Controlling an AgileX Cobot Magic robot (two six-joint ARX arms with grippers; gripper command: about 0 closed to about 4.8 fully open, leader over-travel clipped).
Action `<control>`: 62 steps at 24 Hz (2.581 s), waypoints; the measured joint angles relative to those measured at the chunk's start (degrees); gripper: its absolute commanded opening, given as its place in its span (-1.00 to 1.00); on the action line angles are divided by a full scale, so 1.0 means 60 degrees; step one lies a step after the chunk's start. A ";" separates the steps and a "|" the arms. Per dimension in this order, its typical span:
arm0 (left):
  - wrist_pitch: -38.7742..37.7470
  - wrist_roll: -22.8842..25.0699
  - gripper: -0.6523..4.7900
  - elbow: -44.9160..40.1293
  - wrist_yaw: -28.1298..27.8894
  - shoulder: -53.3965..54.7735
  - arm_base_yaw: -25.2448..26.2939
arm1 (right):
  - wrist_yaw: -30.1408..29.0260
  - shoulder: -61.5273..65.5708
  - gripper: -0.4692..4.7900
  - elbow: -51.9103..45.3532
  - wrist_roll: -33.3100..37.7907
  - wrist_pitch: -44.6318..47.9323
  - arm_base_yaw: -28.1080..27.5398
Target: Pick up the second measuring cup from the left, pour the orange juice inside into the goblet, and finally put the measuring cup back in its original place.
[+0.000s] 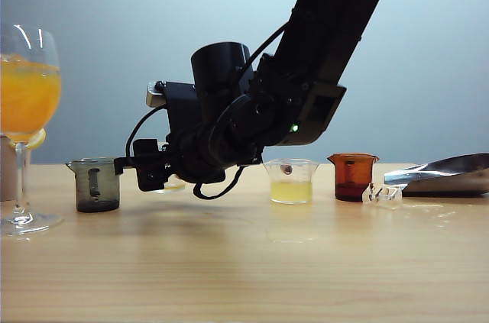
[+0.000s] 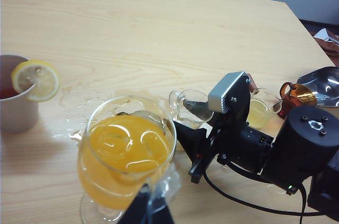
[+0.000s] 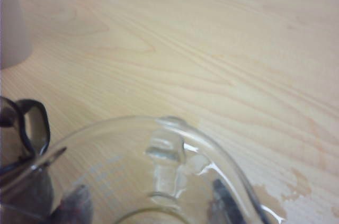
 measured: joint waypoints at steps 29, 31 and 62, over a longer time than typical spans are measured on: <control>0.0000 0.0000 -0.78 0.0000 0.0000 -0.0004 0.0000 | -0.0331 0.0321 0.89 0.0040 0.0281 -0.0208 -0.0004; 0.0000 0.0000 -0.78 0.0000 0.0004 -0.0004 0.0000 | -0.0342 0.0321 0.89 0.0040 0.0321 -0.0248 0.0000; 0.0000 0.0000 -0.78 0.0000 0.0004 -0.0007 0.0000 | -0.1056 -0.2914 0.89 0.0018 0.0426 -0.6302 0.0120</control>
